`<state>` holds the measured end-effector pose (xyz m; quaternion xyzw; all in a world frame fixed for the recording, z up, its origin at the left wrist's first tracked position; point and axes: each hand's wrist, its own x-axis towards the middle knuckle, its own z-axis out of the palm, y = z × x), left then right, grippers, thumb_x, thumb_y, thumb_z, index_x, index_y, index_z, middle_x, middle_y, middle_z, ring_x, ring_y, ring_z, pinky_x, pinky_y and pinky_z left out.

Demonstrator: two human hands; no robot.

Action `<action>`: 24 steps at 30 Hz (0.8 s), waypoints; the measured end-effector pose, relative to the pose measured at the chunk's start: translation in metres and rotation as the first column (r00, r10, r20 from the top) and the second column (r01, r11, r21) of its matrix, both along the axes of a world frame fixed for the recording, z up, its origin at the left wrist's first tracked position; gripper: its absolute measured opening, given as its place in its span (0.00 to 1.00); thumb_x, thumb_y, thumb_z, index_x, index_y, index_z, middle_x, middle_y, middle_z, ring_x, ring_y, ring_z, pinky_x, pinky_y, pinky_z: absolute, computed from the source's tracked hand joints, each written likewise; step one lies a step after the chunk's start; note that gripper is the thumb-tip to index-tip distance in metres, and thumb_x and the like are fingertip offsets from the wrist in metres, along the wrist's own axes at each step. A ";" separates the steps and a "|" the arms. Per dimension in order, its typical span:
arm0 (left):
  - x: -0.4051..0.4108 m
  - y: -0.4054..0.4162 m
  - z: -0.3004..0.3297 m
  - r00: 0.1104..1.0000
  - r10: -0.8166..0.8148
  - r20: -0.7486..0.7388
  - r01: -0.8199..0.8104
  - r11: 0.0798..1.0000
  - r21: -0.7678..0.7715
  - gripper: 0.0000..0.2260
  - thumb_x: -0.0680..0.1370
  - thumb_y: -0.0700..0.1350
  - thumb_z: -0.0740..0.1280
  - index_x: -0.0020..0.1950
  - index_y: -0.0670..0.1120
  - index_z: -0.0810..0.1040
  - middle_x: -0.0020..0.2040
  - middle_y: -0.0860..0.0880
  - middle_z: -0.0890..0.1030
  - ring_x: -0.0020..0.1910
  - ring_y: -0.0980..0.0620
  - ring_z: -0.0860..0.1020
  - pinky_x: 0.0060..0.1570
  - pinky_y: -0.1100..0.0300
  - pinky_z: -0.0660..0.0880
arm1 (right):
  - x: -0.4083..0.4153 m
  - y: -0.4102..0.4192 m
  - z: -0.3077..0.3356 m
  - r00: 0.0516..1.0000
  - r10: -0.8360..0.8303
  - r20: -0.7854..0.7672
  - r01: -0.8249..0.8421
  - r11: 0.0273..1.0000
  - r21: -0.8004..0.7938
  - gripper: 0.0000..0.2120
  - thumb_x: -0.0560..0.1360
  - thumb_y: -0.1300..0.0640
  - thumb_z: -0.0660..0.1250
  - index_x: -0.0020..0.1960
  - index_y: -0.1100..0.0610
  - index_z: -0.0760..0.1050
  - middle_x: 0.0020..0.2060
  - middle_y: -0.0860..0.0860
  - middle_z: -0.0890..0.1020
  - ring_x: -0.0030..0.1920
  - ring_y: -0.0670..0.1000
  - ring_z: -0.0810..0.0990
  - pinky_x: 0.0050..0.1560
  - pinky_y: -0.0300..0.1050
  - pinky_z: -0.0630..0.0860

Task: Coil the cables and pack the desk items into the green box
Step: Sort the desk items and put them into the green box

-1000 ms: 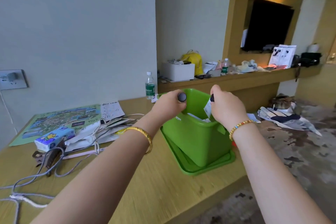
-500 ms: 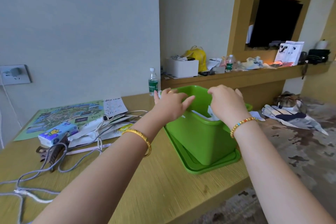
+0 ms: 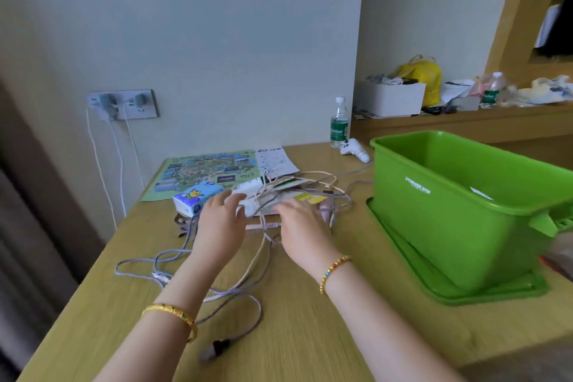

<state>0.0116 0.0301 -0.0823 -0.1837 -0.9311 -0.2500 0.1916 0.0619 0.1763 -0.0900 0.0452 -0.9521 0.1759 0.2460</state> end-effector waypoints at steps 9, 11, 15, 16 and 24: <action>-0.022 -0.055 -0.034 0.948 0.239 0.210 -0.258 0.964 0.064 0.17 0.79 0.48 0.60 0.66 0.43 0.71 0.65 0.39 0.73 0.63 0.38 0.70 0.63 0.48 0.67 | -0.038 -0.048 -0.037 0.986 0.102 0.130 -0.109 0.993 0.049 0.16 0.78 0.63 0.55 0.64 0.56 0.73 0.62 0.50 0.75 0.64 0.51 0.69 0.73 0.51 0.52; -0.027 -0.056 -0.039 0.920 0.262 0.291 -0.268 0.963 -0.021 0.21 0.79 0.53 0.58 0.71 0.48 0.65 0.72 0.41 0.65 0.69 0.39 0.63 0.68 0.48 0.62 | -0.041 -0.042 -0.040 0.990 0.042 0.138 -0.051 0.997 0.063 0.14 0.78 0.61 0.57 0.62 0.56 0.74 0.59 0.50 0.76 0.63 0.51 0.70 0.74 0.51 0.47; -0.030 -0.050 -0.043 0.943 0.249 0.222 -0.230 0.967 -0.112 0.23 0.78 0.55 0.59 0.73 0.53 0.62 0.73 0.48 0.64 0.69 0.41 0.63 0.66 0.49 0.64 | -0.043 -0.025 -0.042 0.982 -0.119 0.143 0.102 0.987 0.123 0.11 0.79 0.55 0.58 0.56 0.54 0.76 0.54 0.48 0.77 0.59 0.50 0.72 0.73 0.56 0.45; -0.030 -0.050 -0.043 0.950 0.245 0.195 -0.226 0.968 -0.113 0.24 0.78 0.55 0.60 0.73 0.53 0.62 0.72 0.48 0.66 0.67 0.41 0.65 0.65 0.50 0.65 | -0.044 -0.022 -0.041 0.977 -0.146 0.155 0.128 0.985 0.119 0.12 0.79 0.51 0.57 0.55 0.54 0.76 0.53 0.48 0.78 0.58 0.50 0.73 0.73 0.56 0.47; -0.031 -0.057 -0.037 0.945 0.264 0.194 -0.318 0.884 0.343 0.20 0.77 0.48 0.64 0.67 0.43 0.70 0.69 0.37 0.65 0.67 0.38 0.64 0.64 0.48 0.64 | -0.045 -0.001 -0.035 0.969 -0.196 0.151 0.213 0.972 -0.104 0.18 0.81 0.52 0.52 0.41 0.55 0.76 0.37 0.51 0.79 0.43 0.54 0.76 0.43 0.46 0.67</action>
